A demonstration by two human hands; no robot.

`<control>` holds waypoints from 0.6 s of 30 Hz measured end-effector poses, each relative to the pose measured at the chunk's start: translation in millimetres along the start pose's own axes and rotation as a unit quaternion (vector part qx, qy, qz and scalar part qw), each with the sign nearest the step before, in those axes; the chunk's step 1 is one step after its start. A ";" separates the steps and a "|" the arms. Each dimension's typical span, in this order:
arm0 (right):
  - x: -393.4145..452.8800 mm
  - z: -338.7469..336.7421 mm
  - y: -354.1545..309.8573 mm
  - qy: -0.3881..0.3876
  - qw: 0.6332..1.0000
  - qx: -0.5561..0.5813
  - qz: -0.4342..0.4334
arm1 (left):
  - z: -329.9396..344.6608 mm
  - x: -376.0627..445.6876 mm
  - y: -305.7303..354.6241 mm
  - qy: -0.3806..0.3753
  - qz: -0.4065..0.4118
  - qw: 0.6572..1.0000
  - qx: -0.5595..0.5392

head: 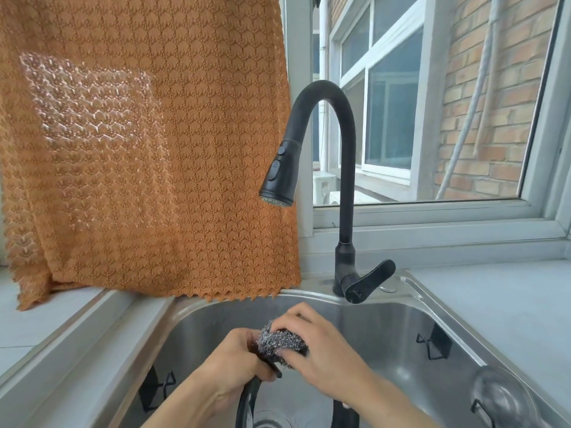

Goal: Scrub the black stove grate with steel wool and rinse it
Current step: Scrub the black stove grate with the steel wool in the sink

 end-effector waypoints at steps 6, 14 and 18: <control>-2.3 -11.0 34.6 0.059 0.992 -0.006 0.111 | -2.5 3.3 -5.4 -0.013 -0.010 1.000 0.024; -13.1 -5.3 88.7 -0.004 0.947 -0.063 0.316 | -4.3 4.4 -6.9 -0.012 -0.008 1.000 0.011; -17.2 -4.0 97.4 -0.021 0.928 -0.083 0.363 | -2.7 3.0 -6.2 -0.025 -0.008 1.000 -0.004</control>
Point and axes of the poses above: each hand's wrist, its own x-axis towards the middle knuckle, its own z-axis out of the palm, y = z × x, the point moved 7 cm from there along x, towards the middle knuckle, and after that the axes turned 10 degrees about -y, right-handed, at the moved point
